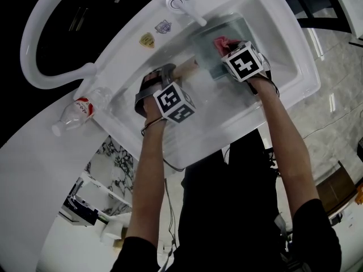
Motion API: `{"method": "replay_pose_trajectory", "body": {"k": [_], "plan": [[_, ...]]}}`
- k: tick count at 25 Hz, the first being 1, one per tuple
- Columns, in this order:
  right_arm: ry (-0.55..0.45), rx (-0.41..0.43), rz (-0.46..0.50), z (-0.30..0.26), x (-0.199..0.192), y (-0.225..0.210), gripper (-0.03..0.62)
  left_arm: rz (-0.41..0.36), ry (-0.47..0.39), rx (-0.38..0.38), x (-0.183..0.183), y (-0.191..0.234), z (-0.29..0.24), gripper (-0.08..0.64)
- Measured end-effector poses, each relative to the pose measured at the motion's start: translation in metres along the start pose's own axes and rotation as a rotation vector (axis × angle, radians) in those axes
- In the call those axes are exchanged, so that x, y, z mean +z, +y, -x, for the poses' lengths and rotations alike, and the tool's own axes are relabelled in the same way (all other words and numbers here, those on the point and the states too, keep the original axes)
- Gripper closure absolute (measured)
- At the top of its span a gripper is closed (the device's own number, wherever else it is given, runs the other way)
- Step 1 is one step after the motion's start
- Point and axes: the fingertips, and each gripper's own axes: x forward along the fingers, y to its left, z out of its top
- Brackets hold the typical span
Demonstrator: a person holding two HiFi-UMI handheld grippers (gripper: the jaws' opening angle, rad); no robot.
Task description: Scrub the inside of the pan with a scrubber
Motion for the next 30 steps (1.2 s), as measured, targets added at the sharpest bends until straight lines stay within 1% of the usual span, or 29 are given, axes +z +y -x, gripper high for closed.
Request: {"method": "replay_pose_trajectory", "body": {"k": [3,7,11,14,20,25,27,30], "plan": [[-0.011,0.043,0.035,-0.003,0.008,0.029,0.563,-0.003,0.002,0.000,0.000,0.000,0.000,0.443],[-0.049,0.104,0.044,-0.008,0.021,0.060,0.561,-0.007,0.007,0.004,-0.001,0.000,0.000,0.443],[-0.053,0.131,0.063,-0.009,0.024,0.071,0.552,-0.013,0.013,-0.017,-0.002,-0.003,-0.001,0.443],[-0.027,0.144,0.094,-0.007,0.016,0.064,0.552,-0.014,0.015,-0.022,-0.002,-0.003,-0.001,0.445],[0.059,0.041,0.120,0.001,-0.013,0.015,0.552,-0.019,0.045,0.000,-0.004,-0.001,-0.002,0.449],[0.116,-0.034,0.095,0.006,-0.027,-0.022,0.552,-0.025,0.048,0.006,-0.005,0.000,-0.003,0.452],[0.155,-0.086,0.124,0.008,-0.031,-0.035,0.551,-0.039,0.063,0.013,-0.006,0.000,-0.003,0.454],[0.218,-0.148,0.212,0.010,-0.039,-0.049,0.551,-0.069,0.080,0.023,-0.006,-0.001,-0.005,0.462]]}}
